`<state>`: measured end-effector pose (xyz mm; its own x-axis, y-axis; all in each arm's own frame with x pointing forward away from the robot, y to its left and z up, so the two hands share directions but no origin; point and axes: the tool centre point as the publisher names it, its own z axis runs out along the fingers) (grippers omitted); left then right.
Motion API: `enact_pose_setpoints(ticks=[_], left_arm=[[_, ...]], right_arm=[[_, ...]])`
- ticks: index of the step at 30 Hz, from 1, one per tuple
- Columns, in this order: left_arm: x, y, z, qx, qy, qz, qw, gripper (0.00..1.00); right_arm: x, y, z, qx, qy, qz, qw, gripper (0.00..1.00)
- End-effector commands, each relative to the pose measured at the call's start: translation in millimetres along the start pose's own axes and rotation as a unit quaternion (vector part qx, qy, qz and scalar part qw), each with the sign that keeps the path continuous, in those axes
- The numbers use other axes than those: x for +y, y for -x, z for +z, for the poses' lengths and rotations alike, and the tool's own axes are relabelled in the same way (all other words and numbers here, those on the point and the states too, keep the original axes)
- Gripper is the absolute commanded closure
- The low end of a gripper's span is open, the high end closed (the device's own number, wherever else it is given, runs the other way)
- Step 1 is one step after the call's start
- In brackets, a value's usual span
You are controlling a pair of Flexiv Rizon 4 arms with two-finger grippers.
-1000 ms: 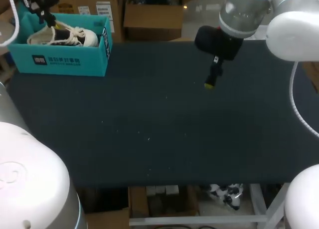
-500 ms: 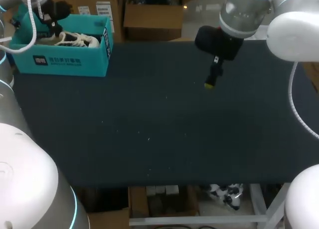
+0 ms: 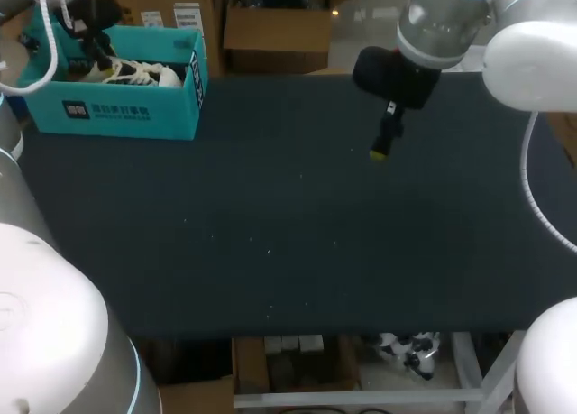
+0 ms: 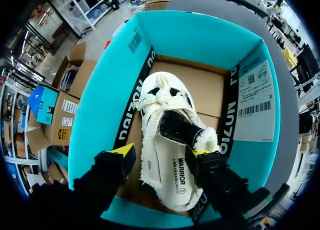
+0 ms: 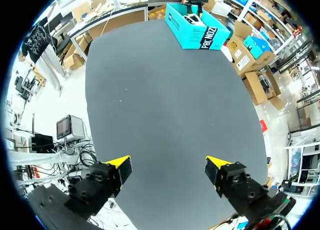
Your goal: Open the shoe tongue, take the insole out of the shoe, put the insole back into the shoe, and pack the shoe into the shoebox
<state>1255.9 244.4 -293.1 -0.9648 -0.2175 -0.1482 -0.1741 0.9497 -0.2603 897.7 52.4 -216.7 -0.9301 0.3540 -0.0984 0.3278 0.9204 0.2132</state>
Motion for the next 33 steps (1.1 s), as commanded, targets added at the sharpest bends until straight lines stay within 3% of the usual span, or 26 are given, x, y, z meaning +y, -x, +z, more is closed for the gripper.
enact_pose_setpoints(ticks=[1,6,17,23,33], left_arm=[[-8.1,-4.0,-43.5,0.042,-0.012,-0.002,0.999,0.00],[-30.1,-26.7,-80.1,0.023,-0.043,0.008,0.999,0.00],[-83.5,-107.7,-97.0,0.007,-0.010,0.011,1.000,0.00],[-99.0,-149.1,-95.2,0.001,0.008,0.013,1.000,0.00],[-109.7,-206.2,-90.1,-0.027,0.028,0.014,0.999,0.00]], right_arm=[[0.5,-0.5,-0.4,-0.001,-0.002,0.000,1.000,0.00],[0.5,-0.5,-0.4,-0.001,-0.002,0.000,1.000,0.00],[0.5,-0.5,-0.4,-0.001,-0.002,0.000,1.000,0.00],[0.5,-0.5,-0.4,-0.001,-0.002,0.000,1.000,0.00],[0.5,-0.5,-0.4,-0.001,-0.002,0.000,1.000,0.00]])
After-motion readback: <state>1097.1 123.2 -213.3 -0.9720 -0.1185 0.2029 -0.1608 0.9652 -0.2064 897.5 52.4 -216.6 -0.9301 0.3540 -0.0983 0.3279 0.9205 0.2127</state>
